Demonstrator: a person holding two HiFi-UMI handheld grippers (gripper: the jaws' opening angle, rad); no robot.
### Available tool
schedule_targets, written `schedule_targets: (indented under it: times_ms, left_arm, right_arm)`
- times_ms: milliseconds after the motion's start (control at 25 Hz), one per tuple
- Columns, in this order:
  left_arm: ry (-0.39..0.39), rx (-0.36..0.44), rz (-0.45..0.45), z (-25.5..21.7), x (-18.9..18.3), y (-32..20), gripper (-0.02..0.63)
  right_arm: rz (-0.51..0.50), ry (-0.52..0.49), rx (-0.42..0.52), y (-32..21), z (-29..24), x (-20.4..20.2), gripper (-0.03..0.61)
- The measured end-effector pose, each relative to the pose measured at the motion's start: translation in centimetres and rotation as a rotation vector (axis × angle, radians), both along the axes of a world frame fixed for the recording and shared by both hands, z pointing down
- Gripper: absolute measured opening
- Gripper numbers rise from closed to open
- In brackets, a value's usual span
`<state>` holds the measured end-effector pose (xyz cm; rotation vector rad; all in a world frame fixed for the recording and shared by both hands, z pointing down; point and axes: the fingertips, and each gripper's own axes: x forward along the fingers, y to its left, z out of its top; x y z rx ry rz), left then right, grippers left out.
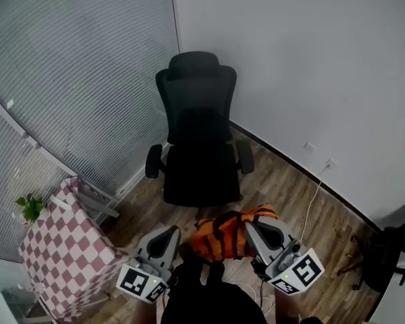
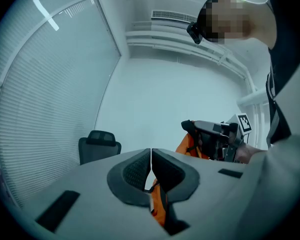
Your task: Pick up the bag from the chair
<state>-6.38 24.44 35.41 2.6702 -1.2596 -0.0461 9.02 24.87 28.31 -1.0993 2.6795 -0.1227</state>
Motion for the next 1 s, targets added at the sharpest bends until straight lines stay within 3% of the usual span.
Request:
schedule_targets:
  times_ms: [320,1000]
  left_arm:
    - [0.015,0.008,0.013,-0.8,0.4,2.5,0.034]
    - [0.001,0.019,0.075,-1.2,-4.5,1.7,0.034]
  right_arm:
    - [0.002,-0.011,-0.039,3.0,0.7,0.1,0.026]
    - [0.066,-0.062,-0.116,4.4,3.3,-3.7,0.026]
